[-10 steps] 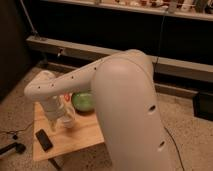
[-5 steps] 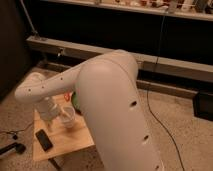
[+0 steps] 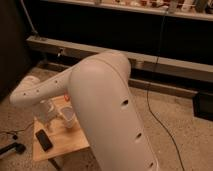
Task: Push the eraser across the table
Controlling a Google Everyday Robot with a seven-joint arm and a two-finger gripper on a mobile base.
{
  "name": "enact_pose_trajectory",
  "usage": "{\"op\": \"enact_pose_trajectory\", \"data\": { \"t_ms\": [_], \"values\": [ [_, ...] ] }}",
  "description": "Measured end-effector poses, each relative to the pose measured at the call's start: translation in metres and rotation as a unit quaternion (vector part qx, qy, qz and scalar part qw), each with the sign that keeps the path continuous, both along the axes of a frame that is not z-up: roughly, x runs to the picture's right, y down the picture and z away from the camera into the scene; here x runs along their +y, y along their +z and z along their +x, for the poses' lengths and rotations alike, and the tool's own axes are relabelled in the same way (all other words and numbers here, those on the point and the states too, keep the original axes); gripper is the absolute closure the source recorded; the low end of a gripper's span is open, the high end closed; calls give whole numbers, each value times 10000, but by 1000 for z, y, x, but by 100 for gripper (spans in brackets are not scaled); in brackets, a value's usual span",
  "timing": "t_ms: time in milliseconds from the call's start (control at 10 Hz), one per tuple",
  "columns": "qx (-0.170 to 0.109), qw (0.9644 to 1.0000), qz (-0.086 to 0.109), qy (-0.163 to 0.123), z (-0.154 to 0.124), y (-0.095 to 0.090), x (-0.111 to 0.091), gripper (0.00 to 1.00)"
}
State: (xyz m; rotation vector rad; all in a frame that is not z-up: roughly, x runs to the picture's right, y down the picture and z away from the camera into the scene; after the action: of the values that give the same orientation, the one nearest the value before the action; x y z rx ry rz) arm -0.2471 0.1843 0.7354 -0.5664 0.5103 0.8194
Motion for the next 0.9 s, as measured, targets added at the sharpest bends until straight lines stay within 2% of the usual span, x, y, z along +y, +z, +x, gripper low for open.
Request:
{"op": "enact_pose_trajectory", "data": {
  "t_ms": [200, 400, 900],
  "values": [
    [46, 9997, 219, -67, -1, 0, -3, 84],
    [99, 9991, 355, -191, 0, 0, 1, 99],
    [42, 9972, 424, -614, -11, 6, 22, 100]
  ]
}}
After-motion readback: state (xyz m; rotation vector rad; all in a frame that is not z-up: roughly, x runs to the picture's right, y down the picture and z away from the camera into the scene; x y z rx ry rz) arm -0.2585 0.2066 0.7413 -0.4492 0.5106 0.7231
